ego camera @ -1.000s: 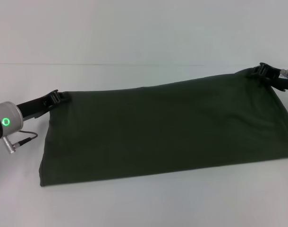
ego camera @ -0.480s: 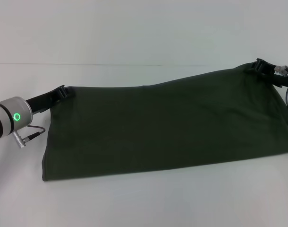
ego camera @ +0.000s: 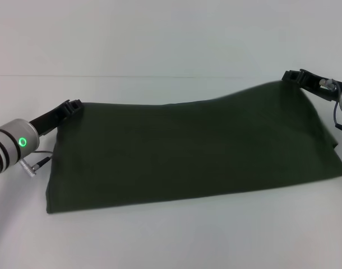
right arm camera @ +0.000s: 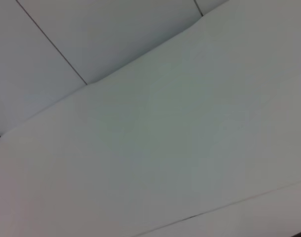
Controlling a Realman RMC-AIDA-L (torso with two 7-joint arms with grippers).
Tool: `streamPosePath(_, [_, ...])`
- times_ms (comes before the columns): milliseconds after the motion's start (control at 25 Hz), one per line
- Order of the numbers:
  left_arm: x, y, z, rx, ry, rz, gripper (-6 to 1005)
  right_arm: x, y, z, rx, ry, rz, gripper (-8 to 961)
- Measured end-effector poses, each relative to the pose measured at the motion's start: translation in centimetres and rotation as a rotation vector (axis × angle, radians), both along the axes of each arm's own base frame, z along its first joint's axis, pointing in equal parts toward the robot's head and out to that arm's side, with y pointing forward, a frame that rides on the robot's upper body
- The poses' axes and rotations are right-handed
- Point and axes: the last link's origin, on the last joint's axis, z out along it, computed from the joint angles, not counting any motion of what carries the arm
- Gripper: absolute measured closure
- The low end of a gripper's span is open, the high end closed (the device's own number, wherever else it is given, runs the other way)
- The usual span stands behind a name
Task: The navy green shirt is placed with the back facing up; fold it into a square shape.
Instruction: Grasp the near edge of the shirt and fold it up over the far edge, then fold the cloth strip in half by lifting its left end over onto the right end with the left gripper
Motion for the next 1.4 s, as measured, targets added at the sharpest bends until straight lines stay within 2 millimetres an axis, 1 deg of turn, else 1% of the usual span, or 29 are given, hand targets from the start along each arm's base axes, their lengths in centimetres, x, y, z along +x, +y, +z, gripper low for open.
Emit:
streamPosePath(40, [0.0,-0.1,-0.1,0.012,-0.004,0.0,947,0.1,-0.1,0.0,0.001,0.004,-0.004,739])
streamPosePath(80, [-0.1,-0.2,-0.2,0.024,-0.008,0.0,945,0.1,-0.1,0.0,0.001,0.004,-0.004,697])
streamPosePath(320, [-0.3,-0.2,-0.1,0.048,-0.014,0.004,716,0.9,-0.5,0.3,0.018,0.015,-0.022,451])
streamPosePath(440, [-0.5,-0.1,0.3,0.056,0.001,0.008,509,1.3,-1.1,0.6,0.018,0.049,-0.003,344])
streamPosePath(520, [-0.6,0.0,0.5,0.058,0.007,0.011,416,1.4,-1.3,0.7,0.014,0.057,0.004,272])
streamPosePath(640, [-1.0,0.1,0.6,0.061,0.047,0.031,276,1.5,-1.7,0.5,-0.005,0.074,0.016,233])
streamPosePath(720, [-0.9,0.3,0.5,0.053,0.083,0.03,251,1.7,-1.9,0.5,-0.012,0.078,0.018,207])
streamPosePath(920, [-0.3,0.3,0.0,0.007,0.112,-0.022,189,2.1,-2.4,0.4,-0.022,0.082,0.014,210])
streamPosePath(1080, [-1.0,-0.2,0.2,0.01,0.113,-0.01,139,2.2,-2.7,0.3,-0.029,0.089,0.016,212])
streamPosePath(1120, [-1.4,-0.5,0.4,0.017,0.113,-0.002,142,2.3,-2.7,0.4,-0.03,0.089,0.016,213])
streamPosePath(1400, [-2.6,-1.8,0.9,0.023,0.103,0.0,152,2.5,-3.0,0.5,-0.037,0.094,0.021,214])
